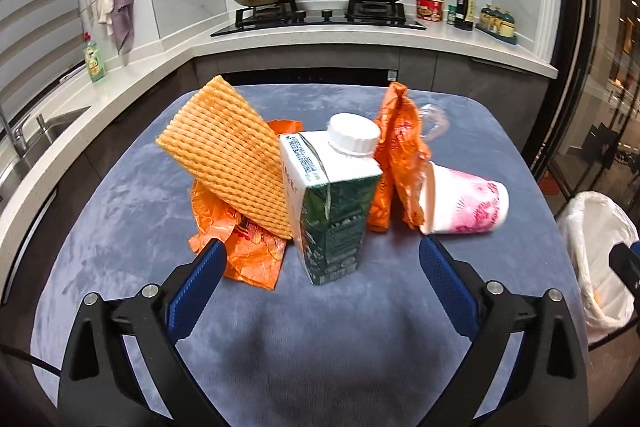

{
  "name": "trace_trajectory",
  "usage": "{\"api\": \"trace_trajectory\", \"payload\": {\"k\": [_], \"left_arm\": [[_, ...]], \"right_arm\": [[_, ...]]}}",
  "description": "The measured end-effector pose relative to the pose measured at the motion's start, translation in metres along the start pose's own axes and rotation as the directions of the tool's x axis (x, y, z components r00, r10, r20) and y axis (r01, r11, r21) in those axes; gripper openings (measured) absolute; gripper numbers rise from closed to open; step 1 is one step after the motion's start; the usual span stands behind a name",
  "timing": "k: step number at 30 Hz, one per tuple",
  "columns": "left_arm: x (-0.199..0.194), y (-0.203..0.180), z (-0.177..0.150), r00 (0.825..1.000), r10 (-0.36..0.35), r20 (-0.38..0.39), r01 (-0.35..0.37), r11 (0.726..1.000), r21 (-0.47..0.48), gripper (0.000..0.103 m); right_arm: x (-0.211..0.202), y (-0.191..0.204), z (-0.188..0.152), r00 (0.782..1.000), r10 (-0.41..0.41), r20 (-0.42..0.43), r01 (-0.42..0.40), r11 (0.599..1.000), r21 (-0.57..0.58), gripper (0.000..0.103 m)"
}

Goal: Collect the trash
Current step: 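Grasp the milk carton with the left tool while the right tool grasps the pink paper cup, then carry the milk carton and paper cup over the trash bin with both tools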

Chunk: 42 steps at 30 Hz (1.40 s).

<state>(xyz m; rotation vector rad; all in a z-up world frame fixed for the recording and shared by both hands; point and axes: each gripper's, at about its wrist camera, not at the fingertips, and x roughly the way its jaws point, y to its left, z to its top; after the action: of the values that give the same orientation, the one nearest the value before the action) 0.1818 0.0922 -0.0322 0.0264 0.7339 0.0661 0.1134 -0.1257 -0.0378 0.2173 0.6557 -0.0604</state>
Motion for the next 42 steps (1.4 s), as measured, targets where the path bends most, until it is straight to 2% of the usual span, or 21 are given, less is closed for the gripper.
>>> {"api": "trace_trajectory", "payload": {"k": [12, 15, 16, 17, 20, 27, 35, 37, 42], "left_arm": [[0.038, -0.006, 0.014, 0.998, 0.066, -0.006, -0.066, 0.998, -0.007, 0.091], [0.043, -0.002, 0.016, 0.999, 0.047, -0.018, -0.047, 0.999, -0.011, 0.077], [0.044, -0.001, 0.016, 0.999, 0.04, -0.023, -0.04, 0.999, -0.01, 0.068], [0.044, 0.001, 0.016, 0.999, 0.028, -0.032, -0.028, 1.0, -0.01, 0.062], [0.042, 0.006, 0.015, 0.999, 0.007, -0.035, -0.008, 1.0, -0.02, 0.053], [0.035, 0.015, 0.012, 0.999, -0.025, -0.04, 0.023, 0.999, -0.033, 0.053], [0.029, 0.032, 0.012, 0.998, -0.044, -0.042, 0.041, 0.997, -0.065, 0.053], [0.027, 0.035, 0.011, 0.998, -0.047, -0.041, 0.044, 0.997, -0.068, 0.053], [0.026, 0.04, 0.01, 0.997, -0.06, -0.044, 0.056, 0.995, -0.082, 0.053]], "right_arm": [[0.039, 0.026, 0.006, 0.999, 0.022, -0.047, -0.023, 1.0, -0.015, 0.059], [0.05, 0.031, 0.008, 0.998, 0.031, -0.061, -0.032, 0.999, -0.011, 0.059], [0.053, 0.032, 0.009, 0.997, 0.035, -0.066, -0.036, 0.999, -0.008, 0.061], [0.058, 0.035, 0.01, 0.997, 0.042, -0.07, -0.042, 0.999, -0.003, 0.063], [0.067, 0.039, 0.014, 0.996, 0.052, -0.069, -0.052, 0.999, 0.006, 0.068], [0.097, 0.061, 0.021, 0.995, 0.06, -0.08, -0.06, 0.998, 0.006, 0.077], [0.131, 0.075, 0.02, 0.989, 0.054, -0.136, -0.05, 0.998, 0.035, 0.078], [0.135, 0.079, 0.019, 0.989, 0.047, -0.138, -0.043, 0.999, 0.03, 0.084], [0.144, 0.086, 0.017, 0.989, 0.04, -0.143, -0.039, 0.999, 0.011, 0.085]]}}
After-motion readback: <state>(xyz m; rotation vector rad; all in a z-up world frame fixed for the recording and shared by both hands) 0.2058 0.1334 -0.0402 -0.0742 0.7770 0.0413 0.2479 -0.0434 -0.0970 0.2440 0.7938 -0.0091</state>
